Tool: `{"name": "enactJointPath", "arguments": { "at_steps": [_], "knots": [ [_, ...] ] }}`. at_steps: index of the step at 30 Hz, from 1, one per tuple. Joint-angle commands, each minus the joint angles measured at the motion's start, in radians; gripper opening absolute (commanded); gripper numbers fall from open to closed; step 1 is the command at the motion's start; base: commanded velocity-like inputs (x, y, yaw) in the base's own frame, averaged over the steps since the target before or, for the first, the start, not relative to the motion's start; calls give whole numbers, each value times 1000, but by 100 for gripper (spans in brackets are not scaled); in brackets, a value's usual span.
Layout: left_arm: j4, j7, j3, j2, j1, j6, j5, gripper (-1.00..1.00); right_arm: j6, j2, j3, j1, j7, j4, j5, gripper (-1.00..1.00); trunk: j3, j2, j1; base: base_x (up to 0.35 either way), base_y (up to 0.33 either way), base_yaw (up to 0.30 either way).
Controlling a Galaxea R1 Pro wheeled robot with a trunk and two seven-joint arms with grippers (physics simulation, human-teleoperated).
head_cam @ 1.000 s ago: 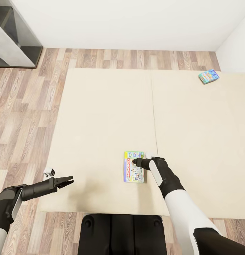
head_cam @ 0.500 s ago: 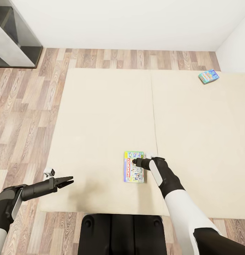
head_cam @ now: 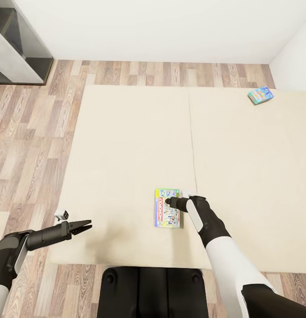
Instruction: Put all the toys in the child's room - the three board games (two on the bed and one on the table), the two jigsaw puzzles on the table, and the tennis ball on the table - inside the toy box on the table in the child's room.
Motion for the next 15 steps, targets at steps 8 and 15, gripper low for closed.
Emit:
{"name": "enactJointPath", "arguments": {
  "at_steps": [8, 15],
  "knots": [
    [0, -4, 0, 0, 0, 11, 0, 100, 4, 1, -2, 0, -9, -1, -11, 100, -1, -2, 1, 0, 0, 0],
    [0, -4, 0, 0, 0, 11, 0, 100, 4, 1, -2, 0, -9, -1, -11, 100, -1, -2, 1, 0, 3, 0]
  ]
}}
